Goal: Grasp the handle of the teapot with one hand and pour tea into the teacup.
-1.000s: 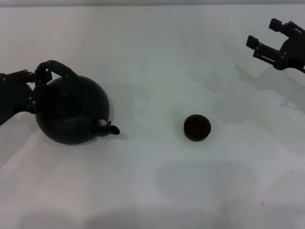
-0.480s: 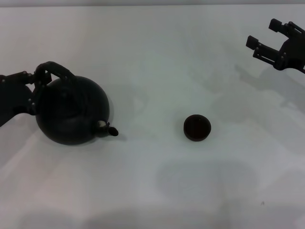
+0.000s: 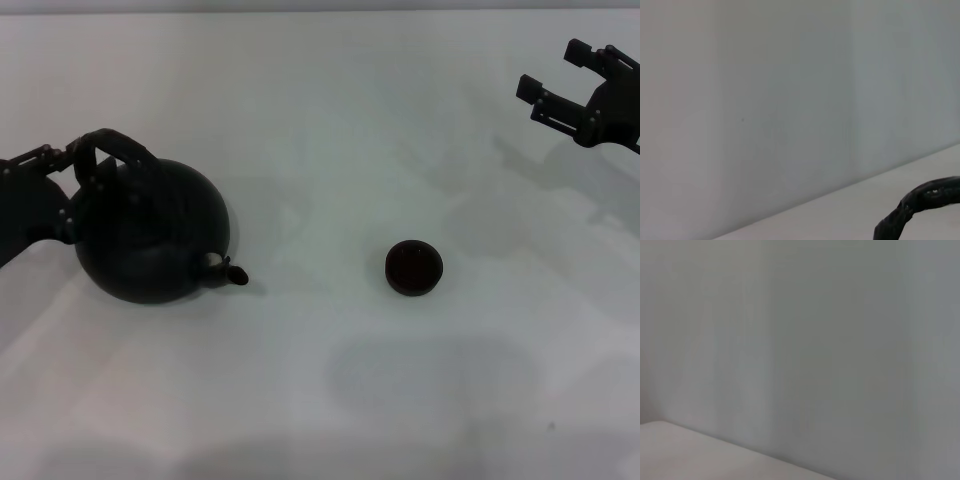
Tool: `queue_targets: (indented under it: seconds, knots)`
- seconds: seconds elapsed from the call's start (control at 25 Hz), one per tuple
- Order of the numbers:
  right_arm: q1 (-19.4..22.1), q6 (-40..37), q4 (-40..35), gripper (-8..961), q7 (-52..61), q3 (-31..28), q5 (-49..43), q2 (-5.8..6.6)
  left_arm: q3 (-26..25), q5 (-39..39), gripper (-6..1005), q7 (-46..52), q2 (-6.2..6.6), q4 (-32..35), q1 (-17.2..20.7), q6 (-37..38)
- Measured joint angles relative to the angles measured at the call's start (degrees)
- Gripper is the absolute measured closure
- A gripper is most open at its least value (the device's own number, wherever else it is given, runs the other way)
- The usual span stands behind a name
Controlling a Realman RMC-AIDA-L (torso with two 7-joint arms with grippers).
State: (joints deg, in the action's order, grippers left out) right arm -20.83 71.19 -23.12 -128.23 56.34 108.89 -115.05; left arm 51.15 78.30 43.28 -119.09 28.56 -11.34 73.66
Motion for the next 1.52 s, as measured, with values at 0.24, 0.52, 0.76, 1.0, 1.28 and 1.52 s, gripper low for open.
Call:
queue_targets:
  seconds: [0.24, 0.52, 0.76, 1.0, 1.28, 1.52]
  knots:
    - [0.0, 0.0, 0.0, 93, 0.0, 0.0, 0.0, 0.0, 0.0, -0.52, 642, -0.21, 0.0, 0.06, 0.33, 0.94]
    - [0.05, 0.0, -0.1, 93, -0.08, -0.33, 0.0, 0.05, 0.0, -3.38, 410, -1.45, 0.06, 0.63, 3.4, 3.9]
    - [0.36, -0.01, -0.7, 93, -0.14, -0.52, 0.16, 0.39, -0.02, -8.32, 412, -2.7, 0.12, 0.78, 7.49, 7.28]
    - [1.1, -0.01, -0.96, 93, -0.38, -1.97, 0.35, 0.91, -0.09, -16.52, 413, -5.87, 0.02, -0.2, 12.2, 9.67]
    - [3.55, 1.9, -1.27, 93, -3.05, -6.74, 0.53, 0.65, -0.09, -29.71, 413, -10.62, 0.0, -6.35, 15.32, 14.4]
    - [4.36, 6.93, 4.93, 93, -9.58, -13.97, 0.54, 0.62, -0.09, -40.5, 413, -14.61, 0.0, -13.43, 15.59, 19.16]
